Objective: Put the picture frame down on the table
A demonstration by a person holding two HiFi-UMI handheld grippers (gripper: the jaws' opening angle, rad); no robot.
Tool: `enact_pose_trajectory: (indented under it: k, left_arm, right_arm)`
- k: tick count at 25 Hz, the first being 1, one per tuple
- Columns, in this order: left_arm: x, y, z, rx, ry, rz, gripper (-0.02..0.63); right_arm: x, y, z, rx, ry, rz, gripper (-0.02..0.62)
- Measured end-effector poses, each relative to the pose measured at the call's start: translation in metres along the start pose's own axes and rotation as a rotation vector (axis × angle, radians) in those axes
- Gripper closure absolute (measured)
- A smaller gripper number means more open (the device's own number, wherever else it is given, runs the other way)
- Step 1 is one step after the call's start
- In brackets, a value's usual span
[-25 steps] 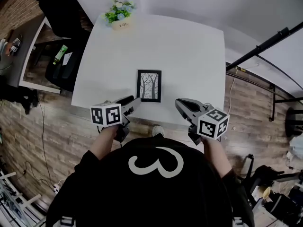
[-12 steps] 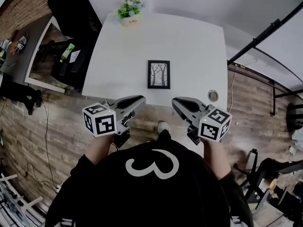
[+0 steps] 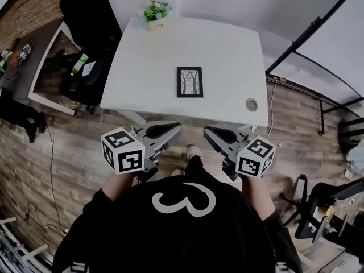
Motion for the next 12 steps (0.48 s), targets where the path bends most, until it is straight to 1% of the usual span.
enact_pose_trajectory:
  k: [5, 7, 12]
  left_arm:
    - [-0.013, 0.002, 0.01, -0.008, -0.006, 0.0, 0.589]
    - [-0.018, 0.002, 0.013, -0.001, -0.022, -0.012, 0.591]
    - [-0.026, 0.001, 0.021, -0.004, -0.055, -0.03, 0.591]
  right_arm:
    - [-0.002, 0.011, -0.017, -0.005, 0.025, -0.004, 0.572]
    - [-0.003, 0.013, -0.023, 0.002, 0.038, 0.0, 0.572]
    - [-0.004, 0.021, -0.035, 0.009, 0.026, 0.01, 0.572]
Point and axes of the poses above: the fingertips, and each gripper's own axes: y backward along the fingers, z to its right, x out of its top, the point moved 4 cm from there along y, backward along the fingers, and after that the axes turned 12 degrees about y, right-handed, at the moved point
